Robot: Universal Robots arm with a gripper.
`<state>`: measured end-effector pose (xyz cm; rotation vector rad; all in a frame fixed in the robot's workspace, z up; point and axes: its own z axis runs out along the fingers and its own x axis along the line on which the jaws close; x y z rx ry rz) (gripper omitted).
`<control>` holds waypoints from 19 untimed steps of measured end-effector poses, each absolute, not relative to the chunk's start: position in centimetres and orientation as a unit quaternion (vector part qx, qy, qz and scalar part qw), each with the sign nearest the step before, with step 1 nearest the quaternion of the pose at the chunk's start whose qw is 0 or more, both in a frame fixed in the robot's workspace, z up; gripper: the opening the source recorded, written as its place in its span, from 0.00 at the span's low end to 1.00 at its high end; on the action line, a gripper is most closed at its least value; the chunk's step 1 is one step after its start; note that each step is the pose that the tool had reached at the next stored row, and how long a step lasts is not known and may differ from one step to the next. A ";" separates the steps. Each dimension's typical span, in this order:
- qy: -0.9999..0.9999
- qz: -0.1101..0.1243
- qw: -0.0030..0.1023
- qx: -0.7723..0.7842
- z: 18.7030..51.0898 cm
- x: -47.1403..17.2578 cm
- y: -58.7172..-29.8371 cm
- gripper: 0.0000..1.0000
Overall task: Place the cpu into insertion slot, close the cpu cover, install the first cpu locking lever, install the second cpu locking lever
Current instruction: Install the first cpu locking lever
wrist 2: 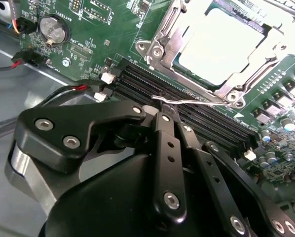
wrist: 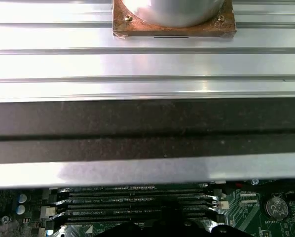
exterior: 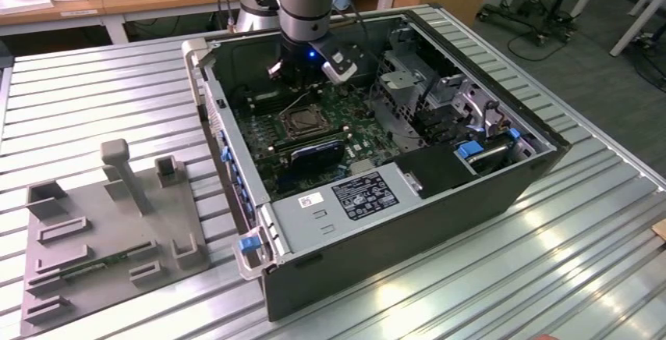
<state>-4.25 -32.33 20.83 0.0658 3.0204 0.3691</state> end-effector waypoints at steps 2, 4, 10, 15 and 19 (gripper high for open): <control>0.991 0.122 0.049 0.022 20.8 -4.3 -32.3 0.11; 0.991 0.123 0.049 0.022 20.8 -4.4 -32.1 0.11; 0.990 0.129 0.049 0.022 20.8 -4.6 -31.7 0.11; 0.990 0.129 0.049 0.022 21.5 -4.6 -31.7 0.11; 0.990 0.129 0.049 0.022 22.4 -4.6 -31.7 0.11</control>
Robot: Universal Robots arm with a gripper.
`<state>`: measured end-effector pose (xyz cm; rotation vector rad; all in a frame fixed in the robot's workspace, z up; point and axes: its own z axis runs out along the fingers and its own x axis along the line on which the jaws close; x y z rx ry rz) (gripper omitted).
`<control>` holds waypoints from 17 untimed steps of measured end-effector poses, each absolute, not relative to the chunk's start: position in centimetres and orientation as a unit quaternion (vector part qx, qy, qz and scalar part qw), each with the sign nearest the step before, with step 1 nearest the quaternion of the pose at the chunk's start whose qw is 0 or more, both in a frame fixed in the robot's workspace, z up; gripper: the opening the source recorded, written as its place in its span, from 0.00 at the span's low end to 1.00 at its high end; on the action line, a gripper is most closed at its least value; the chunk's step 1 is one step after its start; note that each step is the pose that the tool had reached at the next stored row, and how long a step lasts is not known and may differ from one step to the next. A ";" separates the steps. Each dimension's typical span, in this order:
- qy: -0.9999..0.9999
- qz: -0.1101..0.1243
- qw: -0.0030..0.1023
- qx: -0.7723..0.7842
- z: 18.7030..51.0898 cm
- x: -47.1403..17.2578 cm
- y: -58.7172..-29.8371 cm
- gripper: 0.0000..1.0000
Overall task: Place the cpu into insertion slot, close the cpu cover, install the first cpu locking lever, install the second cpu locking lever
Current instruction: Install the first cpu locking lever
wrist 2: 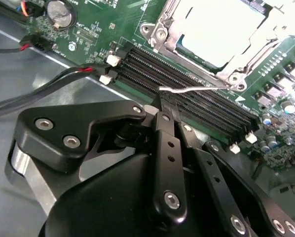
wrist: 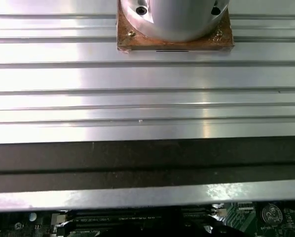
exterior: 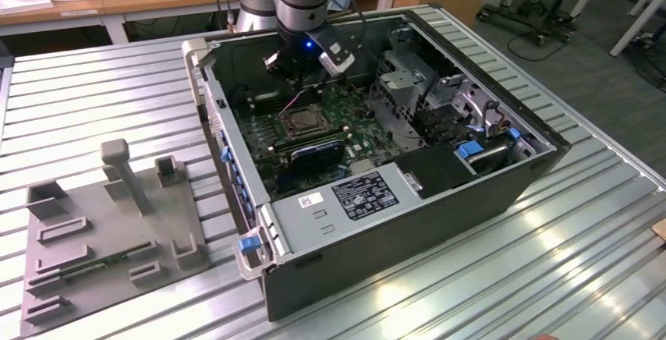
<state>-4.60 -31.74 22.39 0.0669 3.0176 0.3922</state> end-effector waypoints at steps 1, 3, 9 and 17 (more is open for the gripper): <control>0.990 0.129 0.049 0.022 22.5 -4.6 -31.7 0.11; 0.990 0.129 0.049 0.022 22.8 -4.6 -31.7 0.11; 0.990 0.129 0.051 0.022 23.8 -4.6 -31.7 0.11; 0.990 0.129 0.056 0.021 23.9 -4.8 -32.5 0.11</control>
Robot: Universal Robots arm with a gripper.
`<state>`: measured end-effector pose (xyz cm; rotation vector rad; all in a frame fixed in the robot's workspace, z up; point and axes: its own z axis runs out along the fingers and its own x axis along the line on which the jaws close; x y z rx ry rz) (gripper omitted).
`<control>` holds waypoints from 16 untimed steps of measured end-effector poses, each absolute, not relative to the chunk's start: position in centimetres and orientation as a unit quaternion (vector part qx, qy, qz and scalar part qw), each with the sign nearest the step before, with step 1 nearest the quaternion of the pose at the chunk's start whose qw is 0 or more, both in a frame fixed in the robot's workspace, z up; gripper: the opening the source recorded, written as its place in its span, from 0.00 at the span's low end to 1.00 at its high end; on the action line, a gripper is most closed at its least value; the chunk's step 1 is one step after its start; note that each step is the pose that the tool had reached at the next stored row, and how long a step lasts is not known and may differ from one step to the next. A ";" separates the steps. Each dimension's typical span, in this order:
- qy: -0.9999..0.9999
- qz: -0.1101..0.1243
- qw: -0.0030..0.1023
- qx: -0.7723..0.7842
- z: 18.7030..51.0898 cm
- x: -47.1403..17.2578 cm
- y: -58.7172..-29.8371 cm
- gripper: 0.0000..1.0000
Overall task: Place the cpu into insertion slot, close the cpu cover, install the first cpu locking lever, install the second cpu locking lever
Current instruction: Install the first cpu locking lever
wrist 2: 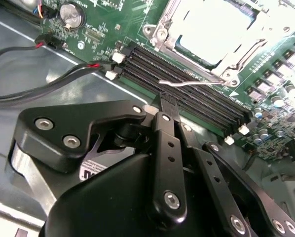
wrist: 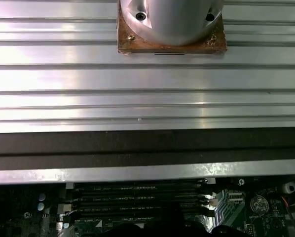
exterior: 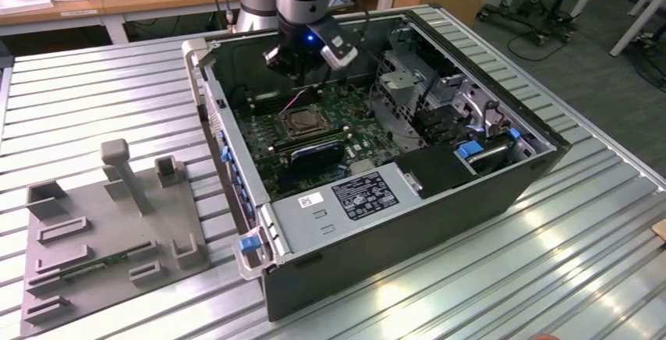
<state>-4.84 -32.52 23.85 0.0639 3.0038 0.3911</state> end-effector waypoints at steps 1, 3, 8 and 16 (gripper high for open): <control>0.990 0.129 0.056 0.021 23.9 -4.9 -32.7 0.11; 0.990 0.129 0.057 0.021 23.9 -5.0 -32.9 0.11; 0.990 0.129 0.059 0.021 23.8 -5.3 -33.2 0.11; 0.990 0.129 0.061 0.020 23.1 -5.7 -33.4 0.11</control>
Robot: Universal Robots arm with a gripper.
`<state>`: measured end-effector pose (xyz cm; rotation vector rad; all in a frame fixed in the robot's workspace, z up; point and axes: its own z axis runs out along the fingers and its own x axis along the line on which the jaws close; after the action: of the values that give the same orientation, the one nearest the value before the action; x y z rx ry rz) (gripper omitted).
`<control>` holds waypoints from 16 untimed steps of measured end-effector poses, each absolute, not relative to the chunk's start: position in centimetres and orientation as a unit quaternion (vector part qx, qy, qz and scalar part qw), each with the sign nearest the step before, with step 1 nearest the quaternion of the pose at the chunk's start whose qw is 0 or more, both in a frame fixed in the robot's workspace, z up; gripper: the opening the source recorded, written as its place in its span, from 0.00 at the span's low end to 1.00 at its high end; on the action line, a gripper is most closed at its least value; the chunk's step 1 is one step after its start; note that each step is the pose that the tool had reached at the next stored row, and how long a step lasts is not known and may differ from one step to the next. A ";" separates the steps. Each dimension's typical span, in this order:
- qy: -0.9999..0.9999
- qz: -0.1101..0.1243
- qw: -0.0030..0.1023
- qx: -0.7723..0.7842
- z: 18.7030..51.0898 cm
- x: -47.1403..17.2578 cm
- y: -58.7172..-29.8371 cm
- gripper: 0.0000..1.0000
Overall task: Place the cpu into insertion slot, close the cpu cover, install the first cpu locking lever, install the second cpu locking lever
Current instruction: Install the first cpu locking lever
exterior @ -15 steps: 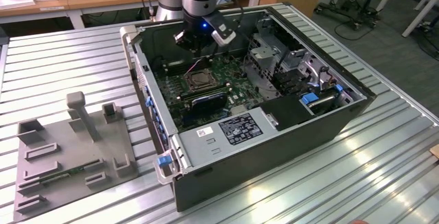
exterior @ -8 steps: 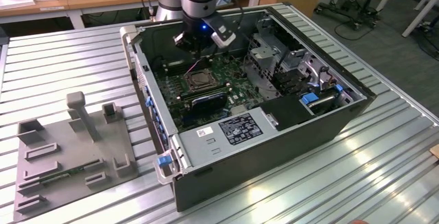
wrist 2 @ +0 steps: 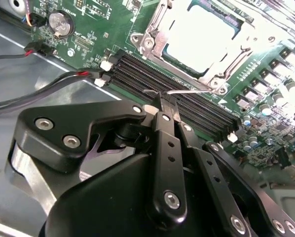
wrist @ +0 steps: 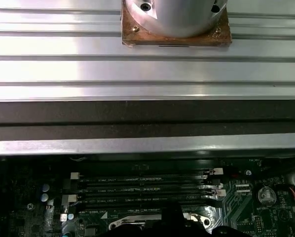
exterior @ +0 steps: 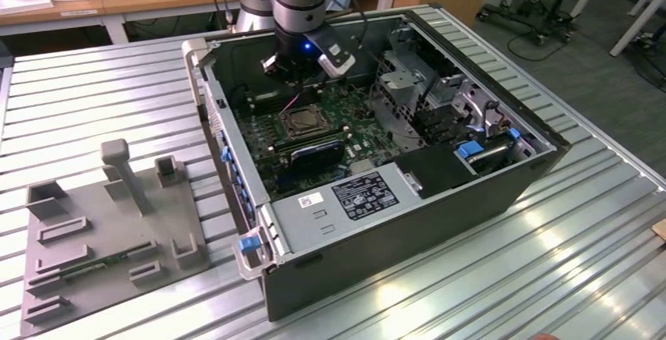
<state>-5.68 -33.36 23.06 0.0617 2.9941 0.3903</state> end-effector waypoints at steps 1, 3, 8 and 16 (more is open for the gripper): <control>0.990 0.129 0.061 0.020 23.0 -5.7 -33.4 0.11; 0.990 0.129 0.061 0.020 22.9 -5.7 -33.4 0.11; 0.990 0.129 0.061 0.020 22.7 -5.7 -33.4 0.11; 0.990 0.129 0.061 0.020 22.5 -5.7 -33.4 0.11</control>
<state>-5.69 -33.35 22.47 0.0617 2.9935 0.3904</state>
